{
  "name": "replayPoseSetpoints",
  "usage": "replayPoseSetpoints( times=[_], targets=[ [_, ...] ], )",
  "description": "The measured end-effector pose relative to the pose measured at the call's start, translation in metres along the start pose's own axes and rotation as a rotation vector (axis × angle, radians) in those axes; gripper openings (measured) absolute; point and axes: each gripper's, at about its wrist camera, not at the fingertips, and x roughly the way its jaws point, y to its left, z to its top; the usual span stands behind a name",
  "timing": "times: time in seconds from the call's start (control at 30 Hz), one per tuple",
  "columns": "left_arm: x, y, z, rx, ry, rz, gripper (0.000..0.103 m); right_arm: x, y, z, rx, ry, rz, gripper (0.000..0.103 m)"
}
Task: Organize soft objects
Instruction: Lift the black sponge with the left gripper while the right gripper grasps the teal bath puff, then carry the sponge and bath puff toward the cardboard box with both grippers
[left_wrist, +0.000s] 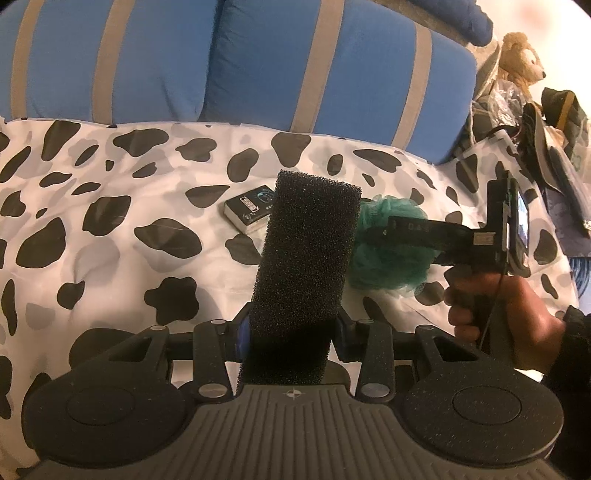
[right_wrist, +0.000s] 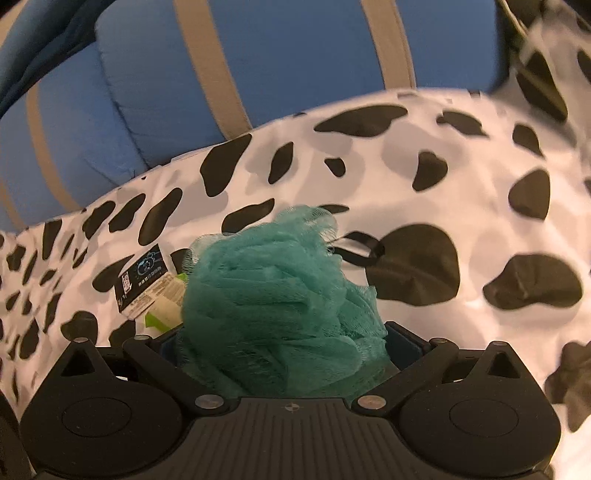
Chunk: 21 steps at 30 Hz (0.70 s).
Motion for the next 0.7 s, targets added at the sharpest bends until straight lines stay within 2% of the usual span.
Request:
replayPoseSetpoints(
  times=[0.27,0.37,0.7],
  targets=[
    [0.002,0.001,-0.001,-0.002,0.014,-0.001,0.041,0.001,-0.014,-0.002,0.119,0.039,0.056,0.072],
    [0.004,0.001,-0.002,0.0,0.026,-0.001,0.041,-0.004,-0.014,0.0,0.129,0.026,0.063,0.066],
    [0.004,0.0,-0.003,0.008,0.028,0.002,0.041,-0.045,-0.013,0.012,0.095,-0.097,0.073,0.062]
  ],
)
